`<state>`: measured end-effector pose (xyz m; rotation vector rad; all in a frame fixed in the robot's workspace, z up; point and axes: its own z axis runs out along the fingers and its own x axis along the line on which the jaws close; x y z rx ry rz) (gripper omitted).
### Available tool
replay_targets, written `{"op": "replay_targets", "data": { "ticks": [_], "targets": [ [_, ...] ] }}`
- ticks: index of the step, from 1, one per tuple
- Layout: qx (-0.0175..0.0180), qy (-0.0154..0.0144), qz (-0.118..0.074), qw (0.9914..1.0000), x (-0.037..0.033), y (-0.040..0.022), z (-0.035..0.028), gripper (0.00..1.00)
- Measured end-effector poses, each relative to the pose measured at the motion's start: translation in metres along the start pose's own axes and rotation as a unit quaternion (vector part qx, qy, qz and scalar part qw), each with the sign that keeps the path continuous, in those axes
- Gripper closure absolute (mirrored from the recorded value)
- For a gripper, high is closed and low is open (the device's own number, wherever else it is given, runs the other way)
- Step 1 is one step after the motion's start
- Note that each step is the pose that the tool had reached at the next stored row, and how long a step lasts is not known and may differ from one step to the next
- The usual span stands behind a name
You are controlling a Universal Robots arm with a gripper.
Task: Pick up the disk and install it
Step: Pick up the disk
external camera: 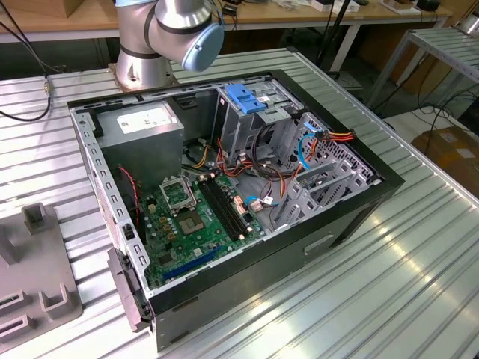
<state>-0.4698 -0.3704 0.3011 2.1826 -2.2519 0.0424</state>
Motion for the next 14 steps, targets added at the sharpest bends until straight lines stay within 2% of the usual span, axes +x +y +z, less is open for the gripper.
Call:
{"op": "replay_targets", "data": {
  "ticks": [14],
  "targets": [
    [0.0,-0.0003,0.0,1.0,-0.0024,0.0002,0.0033,0.53]
  ]
}}
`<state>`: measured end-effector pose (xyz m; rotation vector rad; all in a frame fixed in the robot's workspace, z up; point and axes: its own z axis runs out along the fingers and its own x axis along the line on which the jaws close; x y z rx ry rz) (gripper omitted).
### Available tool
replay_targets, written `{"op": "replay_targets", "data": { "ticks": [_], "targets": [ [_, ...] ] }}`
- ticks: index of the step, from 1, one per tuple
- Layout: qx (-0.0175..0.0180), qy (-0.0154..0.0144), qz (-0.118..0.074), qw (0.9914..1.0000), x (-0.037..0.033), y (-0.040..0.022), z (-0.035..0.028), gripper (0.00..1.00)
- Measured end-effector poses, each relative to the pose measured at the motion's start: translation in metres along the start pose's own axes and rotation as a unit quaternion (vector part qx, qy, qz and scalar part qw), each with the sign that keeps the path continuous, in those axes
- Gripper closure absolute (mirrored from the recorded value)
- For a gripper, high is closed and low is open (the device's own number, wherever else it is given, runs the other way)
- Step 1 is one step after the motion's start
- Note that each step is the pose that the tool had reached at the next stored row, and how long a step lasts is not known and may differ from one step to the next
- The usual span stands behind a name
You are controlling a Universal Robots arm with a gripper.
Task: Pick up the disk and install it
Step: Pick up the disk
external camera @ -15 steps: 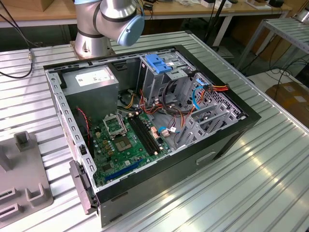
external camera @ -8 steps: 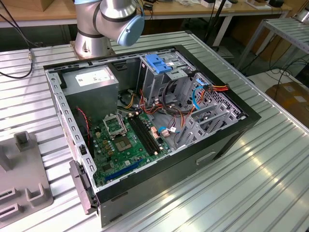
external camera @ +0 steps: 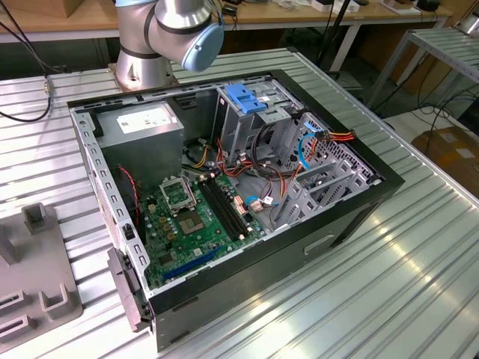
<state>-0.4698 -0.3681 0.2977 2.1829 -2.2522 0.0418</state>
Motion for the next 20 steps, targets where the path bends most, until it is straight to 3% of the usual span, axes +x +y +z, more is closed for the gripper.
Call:
{"op": "replay_targets", "data": {
  "ticks": [2,4,14,20],
  "targets": [
    [0.0,0.0,0.0,1.0,0.0,0.0,0.0003,0.55],
    [0.0,0.0,0.0,1.0,0.0,0.0,0.0005,0.63],
    [0.0001,0.0,0.0,1.0,0.0,0.0,0.0007,0.63],
    [0.0,0.0,0.0,1.0,0.0002,-0.0001,-0.0081,0.63]
  ]
}}
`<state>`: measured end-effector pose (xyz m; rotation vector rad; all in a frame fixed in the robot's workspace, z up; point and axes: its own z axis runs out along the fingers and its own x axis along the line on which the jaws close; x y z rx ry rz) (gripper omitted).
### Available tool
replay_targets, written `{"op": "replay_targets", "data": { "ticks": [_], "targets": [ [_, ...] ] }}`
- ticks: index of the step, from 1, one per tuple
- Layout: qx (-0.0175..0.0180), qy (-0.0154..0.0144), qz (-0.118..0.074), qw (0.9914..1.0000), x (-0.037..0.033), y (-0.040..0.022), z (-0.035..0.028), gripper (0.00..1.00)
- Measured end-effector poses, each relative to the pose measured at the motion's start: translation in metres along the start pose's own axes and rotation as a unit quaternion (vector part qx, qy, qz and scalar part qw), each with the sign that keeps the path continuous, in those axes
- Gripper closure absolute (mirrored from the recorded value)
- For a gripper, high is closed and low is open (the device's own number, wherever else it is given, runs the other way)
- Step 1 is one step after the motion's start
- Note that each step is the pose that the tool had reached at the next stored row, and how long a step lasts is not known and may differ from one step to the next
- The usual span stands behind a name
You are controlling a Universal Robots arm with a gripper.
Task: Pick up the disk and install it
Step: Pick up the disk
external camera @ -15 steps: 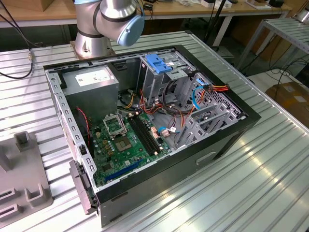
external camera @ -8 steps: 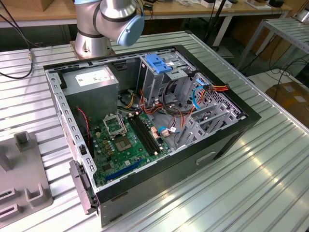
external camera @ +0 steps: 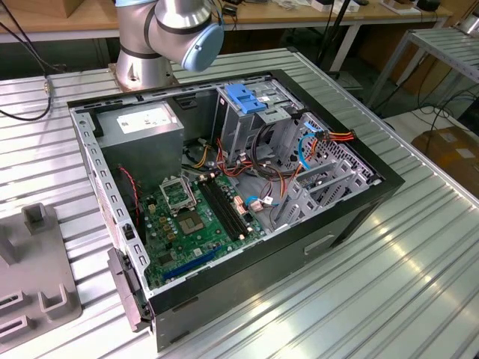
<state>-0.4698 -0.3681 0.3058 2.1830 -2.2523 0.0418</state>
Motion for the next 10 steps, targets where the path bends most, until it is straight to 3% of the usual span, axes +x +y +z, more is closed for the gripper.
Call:
{"op": "replay_targets", "data": {
  "ticks": [1,2,10],
  "targets": [
    [0.0,0.0,0.0,1.0,0.0004,-0.0003,-0.0171,0.63],
    [0.0,-0.0001,0.0,1.0,0.0005,-0.0004,-0.0237,0.63],
    [0.0,-0.0009,0.0,1.0,0.0008,-0.0006,-0.0372,0.63]
  ]
}}
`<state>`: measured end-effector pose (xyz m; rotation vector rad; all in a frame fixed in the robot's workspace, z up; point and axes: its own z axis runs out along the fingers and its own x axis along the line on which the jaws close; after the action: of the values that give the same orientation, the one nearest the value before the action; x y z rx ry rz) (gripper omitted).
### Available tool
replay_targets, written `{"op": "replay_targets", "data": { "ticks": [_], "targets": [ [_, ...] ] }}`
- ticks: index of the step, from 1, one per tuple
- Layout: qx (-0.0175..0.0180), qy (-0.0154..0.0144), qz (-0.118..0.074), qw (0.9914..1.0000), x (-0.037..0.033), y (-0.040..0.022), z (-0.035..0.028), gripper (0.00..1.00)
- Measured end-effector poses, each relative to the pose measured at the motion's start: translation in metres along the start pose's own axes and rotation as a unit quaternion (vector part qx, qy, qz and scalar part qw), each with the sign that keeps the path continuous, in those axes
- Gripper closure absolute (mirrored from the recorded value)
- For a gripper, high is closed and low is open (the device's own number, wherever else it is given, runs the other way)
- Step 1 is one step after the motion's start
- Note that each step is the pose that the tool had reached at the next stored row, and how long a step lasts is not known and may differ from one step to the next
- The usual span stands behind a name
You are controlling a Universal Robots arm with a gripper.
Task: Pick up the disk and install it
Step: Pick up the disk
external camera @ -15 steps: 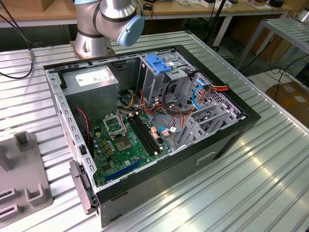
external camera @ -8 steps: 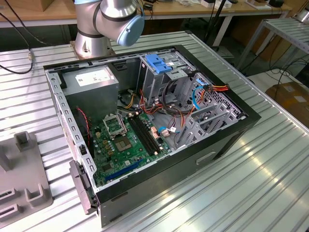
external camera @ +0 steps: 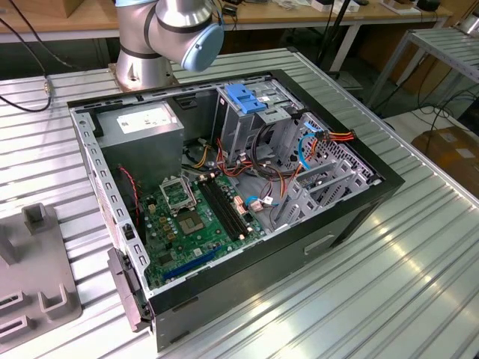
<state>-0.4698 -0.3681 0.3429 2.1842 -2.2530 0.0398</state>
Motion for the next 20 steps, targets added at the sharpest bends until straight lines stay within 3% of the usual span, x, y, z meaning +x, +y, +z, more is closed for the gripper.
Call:
{"op": "replay_targets", "data": {
  "ticks": [20],
  "targets": [
    [-0.0004,-0.0084,0.0,0.99996,0.0007,-0.0005,-0.032,0.63]
  ]
}}
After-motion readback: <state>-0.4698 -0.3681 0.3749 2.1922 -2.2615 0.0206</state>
